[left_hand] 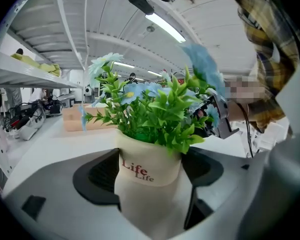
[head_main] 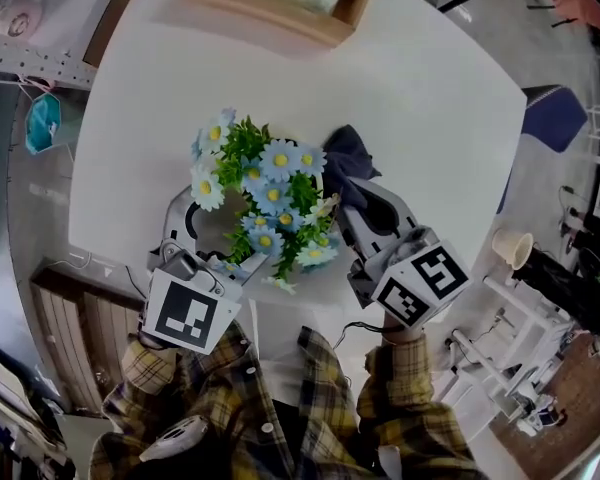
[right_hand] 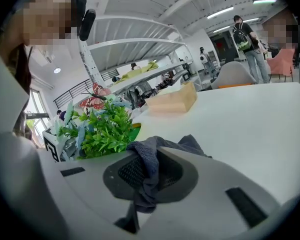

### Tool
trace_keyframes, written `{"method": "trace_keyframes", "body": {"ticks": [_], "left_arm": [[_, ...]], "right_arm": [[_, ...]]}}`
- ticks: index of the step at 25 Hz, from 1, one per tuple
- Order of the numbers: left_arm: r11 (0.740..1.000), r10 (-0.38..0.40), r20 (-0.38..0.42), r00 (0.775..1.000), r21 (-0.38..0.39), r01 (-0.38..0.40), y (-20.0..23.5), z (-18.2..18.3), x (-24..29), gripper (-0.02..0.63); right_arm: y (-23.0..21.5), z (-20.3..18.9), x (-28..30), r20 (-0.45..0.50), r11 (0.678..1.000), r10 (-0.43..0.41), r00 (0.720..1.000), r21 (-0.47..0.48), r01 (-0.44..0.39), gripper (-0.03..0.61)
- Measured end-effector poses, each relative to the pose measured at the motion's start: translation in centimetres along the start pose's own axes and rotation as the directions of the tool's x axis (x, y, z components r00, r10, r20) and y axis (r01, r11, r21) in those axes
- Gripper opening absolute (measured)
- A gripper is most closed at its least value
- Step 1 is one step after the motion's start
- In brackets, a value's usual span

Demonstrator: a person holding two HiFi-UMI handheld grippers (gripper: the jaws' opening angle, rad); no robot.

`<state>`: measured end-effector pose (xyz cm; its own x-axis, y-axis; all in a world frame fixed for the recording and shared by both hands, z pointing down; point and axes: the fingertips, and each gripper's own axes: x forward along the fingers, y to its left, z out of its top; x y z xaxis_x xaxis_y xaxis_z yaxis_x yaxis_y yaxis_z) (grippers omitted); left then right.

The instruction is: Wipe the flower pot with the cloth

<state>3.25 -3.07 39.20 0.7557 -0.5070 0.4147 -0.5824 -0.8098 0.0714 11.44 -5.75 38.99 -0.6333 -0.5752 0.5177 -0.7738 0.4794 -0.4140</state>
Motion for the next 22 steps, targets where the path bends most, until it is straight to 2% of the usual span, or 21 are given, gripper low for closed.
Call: {"method": "trace_keyframes", "body": {"ticks": [8,14,18,22], "left_arm": [[0.999,-0.044,-0.023,0.999,0.026,0.045,1.2,0.1,1.4,0.38],[0.991,-0.114,-0.04,0.993,0.066,0.116,1.0,0.6,1.4,0.38],[0.986,-0.16,-0.029,0.987,0.05,0.161,0.9,-0.2,1.1,0.38],[0.974,-0.214,-0.045,0.976,0.072,0.217,1.1,-0.5,1.2,0.38]], "right_arm": [[-1.0,0.5,1.6,-0.032,1.0,0.026,0.999,-0.001,-0.026,0.015],[-1.4,1.3,1.9,-0.065,0.998,0.039,0.997,-0.04,-0.041,0.015],[-1.5,1.6,2.9,-0.079,0.997,0.049,0.996,-0.056,-0.053,0.015],[-1.9,2.0,3.7,-0.089,0.996,0.058,0.994,-0.062,-0.064,0.015]]}}
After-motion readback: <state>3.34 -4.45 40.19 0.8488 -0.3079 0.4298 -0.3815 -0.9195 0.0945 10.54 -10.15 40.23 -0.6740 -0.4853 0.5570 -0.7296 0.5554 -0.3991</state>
